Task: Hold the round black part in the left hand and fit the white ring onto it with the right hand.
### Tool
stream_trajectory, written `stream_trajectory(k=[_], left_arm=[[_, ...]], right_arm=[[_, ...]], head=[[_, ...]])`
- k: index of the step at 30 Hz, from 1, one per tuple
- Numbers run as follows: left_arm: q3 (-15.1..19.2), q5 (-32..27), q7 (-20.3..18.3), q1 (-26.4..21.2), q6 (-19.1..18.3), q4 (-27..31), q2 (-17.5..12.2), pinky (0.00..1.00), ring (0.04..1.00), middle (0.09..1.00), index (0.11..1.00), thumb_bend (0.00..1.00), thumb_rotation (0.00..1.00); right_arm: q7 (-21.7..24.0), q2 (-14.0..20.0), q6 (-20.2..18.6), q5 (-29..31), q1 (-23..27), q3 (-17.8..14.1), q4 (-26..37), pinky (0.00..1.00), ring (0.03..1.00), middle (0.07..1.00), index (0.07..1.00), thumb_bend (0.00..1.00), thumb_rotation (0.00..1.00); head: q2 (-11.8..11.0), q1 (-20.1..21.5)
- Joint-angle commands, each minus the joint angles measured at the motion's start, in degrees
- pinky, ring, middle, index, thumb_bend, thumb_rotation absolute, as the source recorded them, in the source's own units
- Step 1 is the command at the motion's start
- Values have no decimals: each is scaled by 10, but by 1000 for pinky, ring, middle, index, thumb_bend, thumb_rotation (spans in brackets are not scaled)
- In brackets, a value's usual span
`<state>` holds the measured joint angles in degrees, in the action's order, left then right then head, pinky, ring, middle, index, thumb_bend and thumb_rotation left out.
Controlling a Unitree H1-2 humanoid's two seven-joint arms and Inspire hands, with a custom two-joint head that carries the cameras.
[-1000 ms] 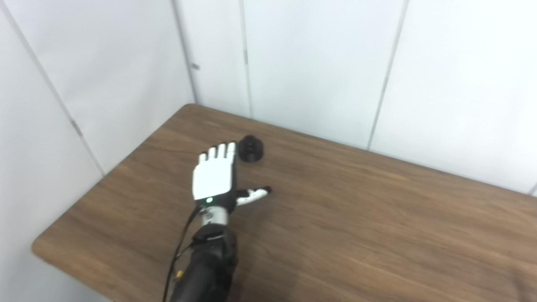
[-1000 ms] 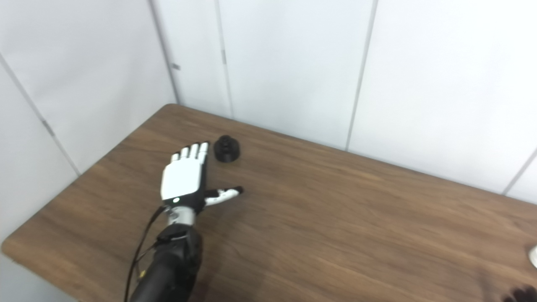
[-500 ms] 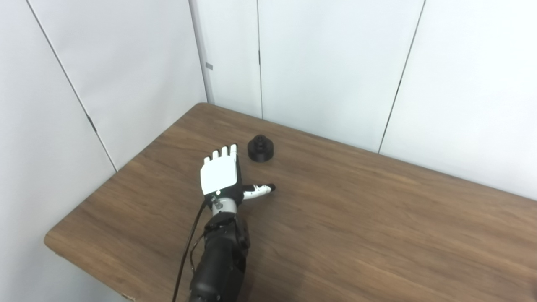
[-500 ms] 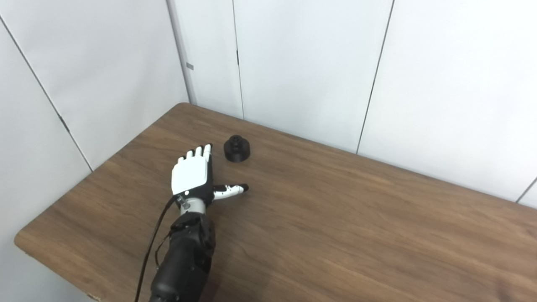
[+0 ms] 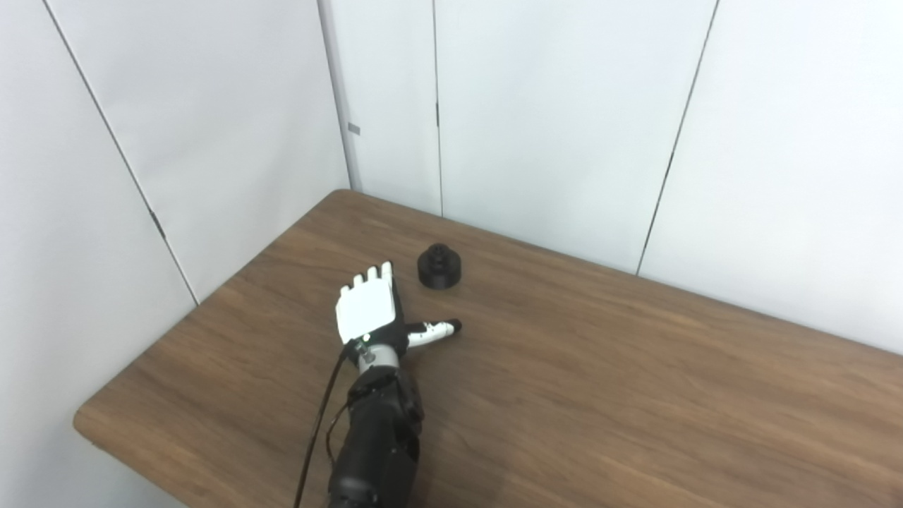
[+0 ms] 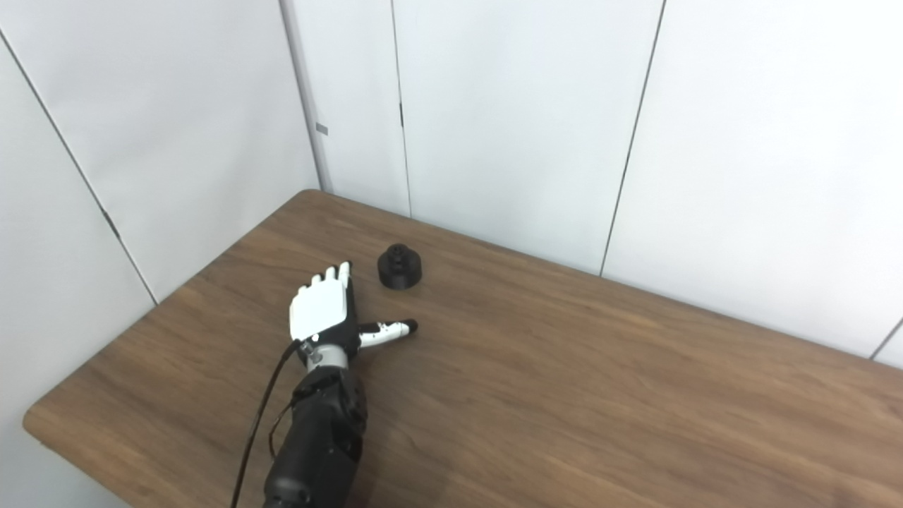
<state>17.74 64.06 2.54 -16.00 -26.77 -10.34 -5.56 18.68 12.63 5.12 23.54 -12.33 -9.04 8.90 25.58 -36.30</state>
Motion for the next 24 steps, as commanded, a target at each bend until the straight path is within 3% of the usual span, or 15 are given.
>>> stream_trajectory(k=[1, 16, 24], left_arm=[[1, -17, 20, -30, -1, 1, -22, 1000, 1000, 1000, 1000, 1000, 620], [-1, -99, 25, -59, -1, -58, -62, 1000, 1000, 1000, 1000, 1000, 621], [-21, -128, 23, -83, -1, -95, -86, 1000, 1000, 1000, 1000, 1000, 613]], right_arm=[[7, -5, 8, 2, -25, 5, -41, 1000, 1000, 1000, 1000, 732, 760], [17, -2, 19, 2, -37, 10, -38, 1000, 1000, 1000, 1000, 707, 769], [18, -6, 19, 6, -44, 10, -33, 1000, 1000, 1000, 1000, 687, 759]], head=[[1, 1], [1, 19], [-1, 30]])
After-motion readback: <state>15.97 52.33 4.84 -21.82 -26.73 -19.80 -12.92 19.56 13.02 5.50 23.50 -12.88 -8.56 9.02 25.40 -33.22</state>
